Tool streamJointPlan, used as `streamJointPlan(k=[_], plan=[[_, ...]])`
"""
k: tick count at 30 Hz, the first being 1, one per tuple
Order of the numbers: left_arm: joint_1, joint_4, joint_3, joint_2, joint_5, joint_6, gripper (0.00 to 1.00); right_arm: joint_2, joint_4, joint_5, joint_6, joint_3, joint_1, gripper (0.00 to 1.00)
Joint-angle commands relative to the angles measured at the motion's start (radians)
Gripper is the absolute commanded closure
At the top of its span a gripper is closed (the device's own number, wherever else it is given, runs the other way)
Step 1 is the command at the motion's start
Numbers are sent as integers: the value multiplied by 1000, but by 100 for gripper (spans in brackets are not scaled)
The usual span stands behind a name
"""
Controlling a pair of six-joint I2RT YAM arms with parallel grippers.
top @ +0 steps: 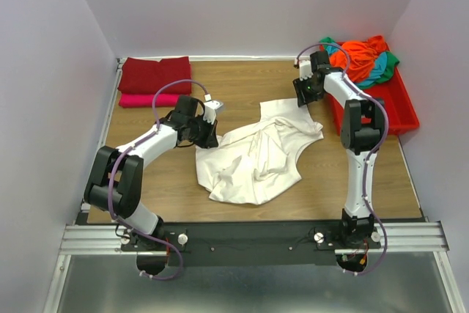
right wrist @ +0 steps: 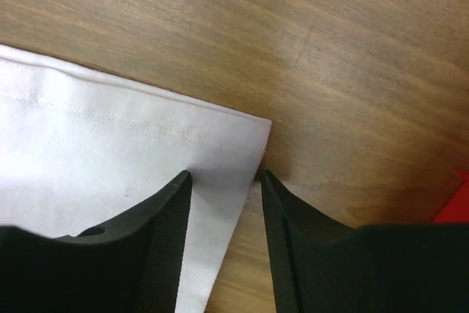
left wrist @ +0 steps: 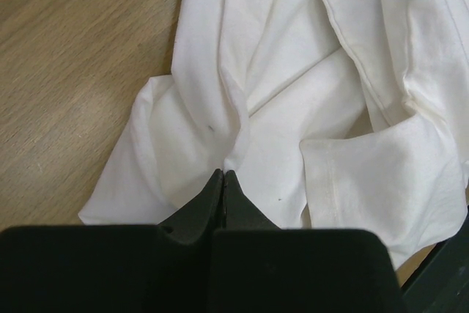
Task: Fold and stack the t-shirts
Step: Flatten the tshirt out
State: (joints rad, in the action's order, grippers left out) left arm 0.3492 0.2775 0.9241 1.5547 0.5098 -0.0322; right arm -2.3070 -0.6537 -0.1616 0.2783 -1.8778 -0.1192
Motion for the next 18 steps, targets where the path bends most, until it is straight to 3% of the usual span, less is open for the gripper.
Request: streamJointPlan(k=[1,10,13,18], plan=[[4,-6,-5,-21,18,0,100,-80,-52,-12,1,-17,6,51],[4,-1,19,-4,18,3,100,-109,-69,-23,18,-53,9,92],[2,3,38,13,16,3,100,-106,-67,16,41,-86,7,99],[4,3,88,39,4,6,100,-75,-66,13,68,-135,7,99]])
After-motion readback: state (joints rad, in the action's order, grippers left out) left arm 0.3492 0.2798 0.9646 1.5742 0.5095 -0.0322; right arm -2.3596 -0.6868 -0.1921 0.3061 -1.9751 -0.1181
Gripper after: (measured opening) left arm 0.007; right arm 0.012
